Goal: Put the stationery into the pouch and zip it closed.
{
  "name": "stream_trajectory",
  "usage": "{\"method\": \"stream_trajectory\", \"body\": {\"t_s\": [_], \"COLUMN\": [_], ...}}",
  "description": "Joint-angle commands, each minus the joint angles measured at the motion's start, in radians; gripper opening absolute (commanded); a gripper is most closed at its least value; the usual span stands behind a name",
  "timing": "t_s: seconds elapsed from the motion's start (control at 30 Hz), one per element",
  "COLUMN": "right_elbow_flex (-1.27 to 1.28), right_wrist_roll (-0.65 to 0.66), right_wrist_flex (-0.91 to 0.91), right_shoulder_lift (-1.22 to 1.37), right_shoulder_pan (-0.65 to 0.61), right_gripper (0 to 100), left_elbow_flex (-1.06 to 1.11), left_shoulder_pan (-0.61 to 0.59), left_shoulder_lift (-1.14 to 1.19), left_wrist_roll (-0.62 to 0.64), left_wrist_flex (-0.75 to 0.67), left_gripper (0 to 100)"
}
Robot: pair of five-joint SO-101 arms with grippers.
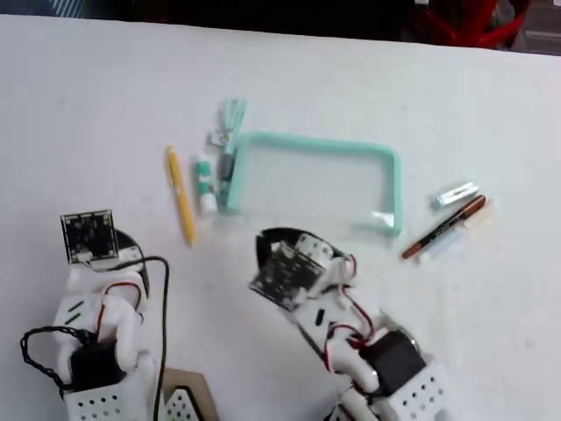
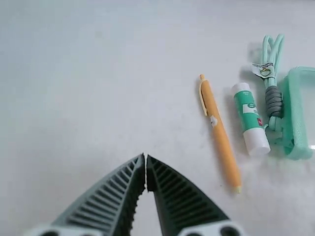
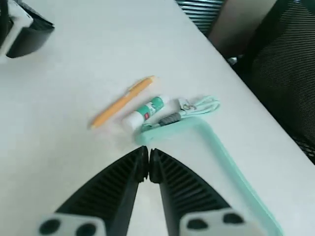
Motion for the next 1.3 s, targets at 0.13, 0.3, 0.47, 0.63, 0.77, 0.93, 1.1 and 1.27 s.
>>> {"method": "stream_trajectory", "body": {"t_s": [0.13,0.3,0.47,0.63,0.77,0.93,1.1,1.27], "right_elbow_flex": [-0.551,-0.824,-1.056,-1.286,-1.531,-1.867,-2.119,-2.297], "right_wrist_roll": [-0.135,-0.146,-0.207,-0.307,-0.456,-0.586,-0.615,-0.614], "right_wrist_flex": [0.136,0.185,0.183,0.183,0.248,0.389,0.483,0.509], "right_shoulder_lift": [0.667,0.970,1.185,1.420,1.644,1.916,2.150,2.341], "right_shoulder_pan": [-0.048,-0.048,-0.048,-0.022,0.042,0.091,0.099,0.099], "right_gripper": [2.5,3.3,18.4,20.9,15.5,15.2,15.2,15.2], "left_elbow_flex": [-0.006,-0.005,-0.005,-0.005,-0.005,-0.003,-0.003,-0.003], "left_shoulder_pan": [-0.013,-0.013,-0.013,-0.013,-0.013,-0.012,-0.010,-0.010], "left_shoulder_lift": [-0.010,-0.010,-0.010,-0.010,-0.010,-0.010,-0.010,-0.010], "left_wrist_roll": [0.008,0.008,0.008,0.008,0.008,0.008,0.008,0.008], "left_wrist_flex": [-0.031,-0.031,-0.031,-0.031,-0.031,-0.031,-0.031,-0.031], "left_gripper": [3,3,3,3,3,3,3,3]}}
